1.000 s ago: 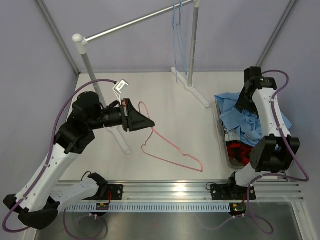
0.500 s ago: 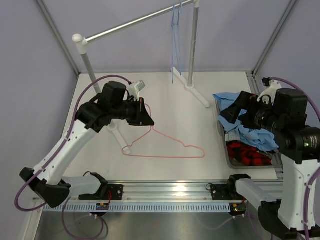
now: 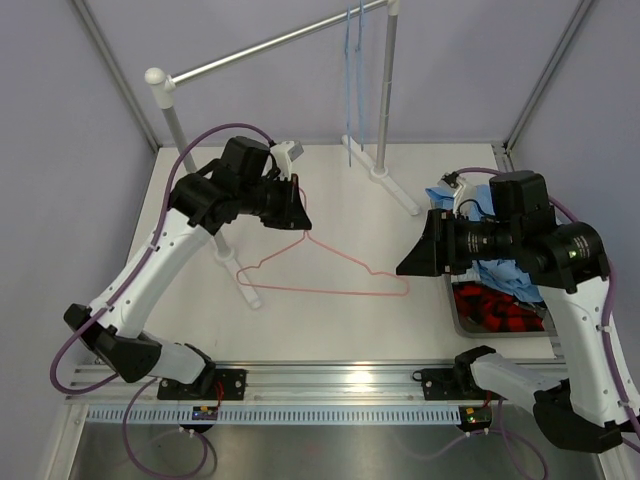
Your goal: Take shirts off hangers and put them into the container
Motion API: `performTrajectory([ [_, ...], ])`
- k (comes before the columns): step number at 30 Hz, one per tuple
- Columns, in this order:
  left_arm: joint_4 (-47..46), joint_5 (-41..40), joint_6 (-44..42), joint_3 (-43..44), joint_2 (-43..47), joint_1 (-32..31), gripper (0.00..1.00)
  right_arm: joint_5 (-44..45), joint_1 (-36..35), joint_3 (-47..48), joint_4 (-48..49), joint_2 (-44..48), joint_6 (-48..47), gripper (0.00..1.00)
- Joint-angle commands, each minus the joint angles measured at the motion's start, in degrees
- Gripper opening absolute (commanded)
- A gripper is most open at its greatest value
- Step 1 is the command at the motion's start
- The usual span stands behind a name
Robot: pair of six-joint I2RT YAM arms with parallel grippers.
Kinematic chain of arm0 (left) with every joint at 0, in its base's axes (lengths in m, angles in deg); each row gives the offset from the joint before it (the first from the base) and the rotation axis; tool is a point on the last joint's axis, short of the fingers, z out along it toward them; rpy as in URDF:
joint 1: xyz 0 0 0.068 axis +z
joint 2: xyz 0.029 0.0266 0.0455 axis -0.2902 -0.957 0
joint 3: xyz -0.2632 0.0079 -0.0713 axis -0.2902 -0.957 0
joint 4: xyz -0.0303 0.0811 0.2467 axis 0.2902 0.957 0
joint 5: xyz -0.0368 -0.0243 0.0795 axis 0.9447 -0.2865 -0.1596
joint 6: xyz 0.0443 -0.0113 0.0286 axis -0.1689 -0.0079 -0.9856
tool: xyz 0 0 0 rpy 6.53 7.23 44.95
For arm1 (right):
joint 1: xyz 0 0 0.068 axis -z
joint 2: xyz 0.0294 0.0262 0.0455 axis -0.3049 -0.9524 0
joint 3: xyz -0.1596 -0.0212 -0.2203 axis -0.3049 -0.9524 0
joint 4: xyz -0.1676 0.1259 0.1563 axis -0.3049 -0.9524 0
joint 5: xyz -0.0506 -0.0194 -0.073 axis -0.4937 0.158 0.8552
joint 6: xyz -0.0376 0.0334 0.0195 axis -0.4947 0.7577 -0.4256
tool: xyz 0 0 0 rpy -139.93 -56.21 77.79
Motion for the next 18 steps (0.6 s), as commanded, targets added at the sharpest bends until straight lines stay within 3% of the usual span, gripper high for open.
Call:
performTrajectory([
  [1,-1.3,1.1,-0.4,4.7,-1.0,0.2,0.00,-2.5,-1.7,-1.3,-4.3,0.2,-2.6,0.63],
  [10,-1.2,2.8,0.2,5.3,-1.3,0.2,0.00,1.5,-3.8,-6.2,-4.0,0.6,-3.8,0.60],
  [18,-0.2,2.8,-0.2,3.1,0.7,0.1,0.00,5.8,-3.8,0.0,-3.4,-1.8,-3.5,0.61],
])
